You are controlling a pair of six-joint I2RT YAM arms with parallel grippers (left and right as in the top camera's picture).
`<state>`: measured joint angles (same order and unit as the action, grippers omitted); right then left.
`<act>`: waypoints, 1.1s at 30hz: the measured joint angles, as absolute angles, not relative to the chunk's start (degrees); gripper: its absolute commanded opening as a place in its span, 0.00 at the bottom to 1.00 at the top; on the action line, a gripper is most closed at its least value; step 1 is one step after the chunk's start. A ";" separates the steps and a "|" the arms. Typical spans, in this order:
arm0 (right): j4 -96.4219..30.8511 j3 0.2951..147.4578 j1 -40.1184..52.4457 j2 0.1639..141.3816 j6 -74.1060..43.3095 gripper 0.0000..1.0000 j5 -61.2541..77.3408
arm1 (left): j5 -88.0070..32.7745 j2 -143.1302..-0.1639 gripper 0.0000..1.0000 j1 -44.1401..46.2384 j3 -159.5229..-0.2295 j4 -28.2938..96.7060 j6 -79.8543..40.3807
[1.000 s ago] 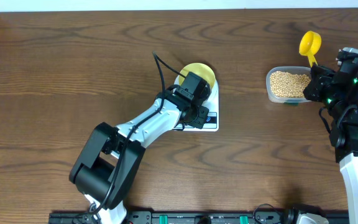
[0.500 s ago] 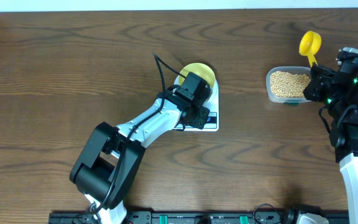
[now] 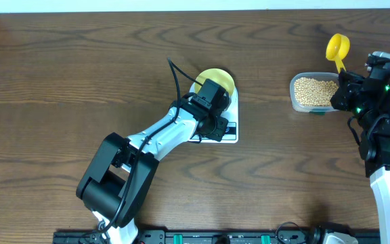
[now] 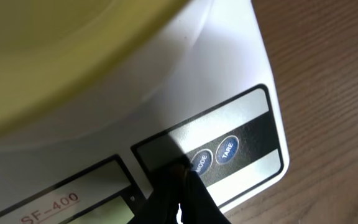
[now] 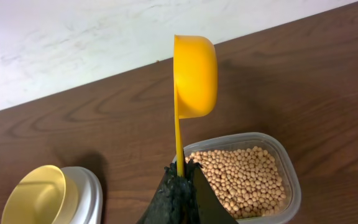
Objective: Scoop item into bowl and weigh 50g on scale
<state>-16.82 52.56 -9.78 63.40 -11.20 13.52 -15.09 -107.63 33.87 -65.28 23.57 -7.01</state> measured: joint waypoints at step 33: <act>-16.82 52.56 -9.78 63.40 -11.00 0.01 13.52 | -12.75 -109.14 0.08 34.41 -67.07 24.71 -8.80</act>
<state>-16.82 52.56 -9.78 63.40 -11.00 13.52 -12.75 -109.14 34.41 -67.07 24.71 -8.80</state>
